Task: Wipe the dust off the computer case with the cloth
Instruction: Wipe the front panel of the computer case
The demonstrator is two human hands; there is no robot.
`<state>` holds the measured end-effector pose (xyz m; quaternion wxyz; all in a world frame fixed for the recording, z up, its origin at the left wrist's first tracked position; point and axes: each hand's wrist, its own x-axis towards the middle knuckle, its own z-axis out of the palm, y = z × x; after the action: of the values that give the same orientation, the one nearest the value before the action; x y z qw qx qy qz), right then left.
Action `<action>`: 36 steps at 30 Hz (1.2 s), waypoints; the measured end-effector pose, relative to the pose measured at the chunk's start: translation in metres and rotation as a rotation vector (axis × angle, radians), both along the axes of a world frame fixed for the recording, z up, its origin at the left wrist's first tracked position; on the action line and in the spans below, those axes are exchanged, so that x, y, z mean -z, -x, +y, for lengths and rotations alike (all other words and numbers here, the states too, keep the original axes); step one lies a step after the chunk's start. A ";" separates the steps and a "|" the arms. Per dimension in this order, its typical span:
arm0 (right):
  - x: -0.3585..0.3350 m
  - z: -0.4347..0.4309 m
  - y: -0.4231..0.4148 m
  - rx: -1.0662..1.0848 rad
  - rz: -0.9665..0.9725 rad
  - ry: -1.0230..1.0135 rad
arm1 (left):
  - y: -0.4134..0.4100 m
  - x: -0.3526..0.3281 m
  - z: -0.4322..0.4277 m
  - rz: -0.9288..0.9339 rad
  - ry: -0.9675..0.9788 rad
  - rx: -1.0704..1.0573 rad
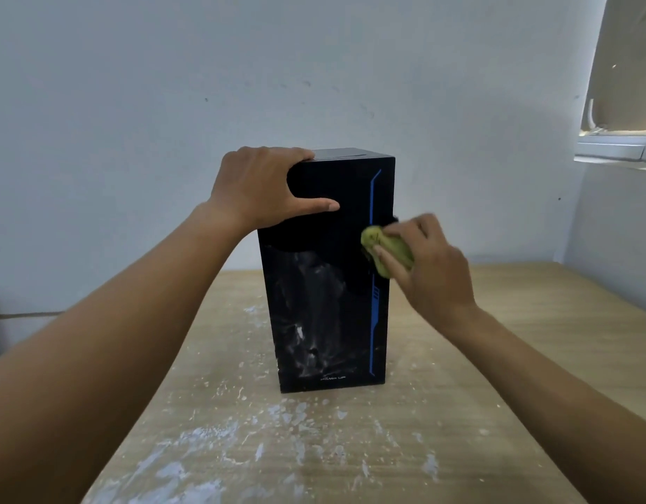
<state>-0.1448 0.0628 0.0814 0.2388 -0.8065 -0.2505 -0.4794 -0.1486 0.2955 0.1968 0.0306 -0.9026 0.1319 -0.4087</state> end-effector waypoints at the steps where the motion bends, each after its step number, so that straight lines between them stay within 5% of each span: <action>1: -0.012 0.001 -0.001 0.010 -0.009 -0.043 | 0.000 0.000 0.000 -0.012 0.002 0.003; 10: -0.042 0.012 -0.008 0.011 -0.092 -0.075 | 0.000 0.002 0.000 -0.040 0.017 0.011; 28: 0.051 -0.003 0.002 0.023 -0.021 0.330 | 0.000 0.002 0.000 0.006 0.020 0.001; 36: -0.012 -0.006 -0.004 0.028 -0.065 0.093 | -0.001 0.004 0.000 -0.010 0.037 0.014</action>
<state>-0.1406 0.0564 0.0933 0.1860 -0.8041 -0.2687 -0.4966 -0.1478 0.2958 0.1925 0.0115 -0.8999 0.1305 -0.4159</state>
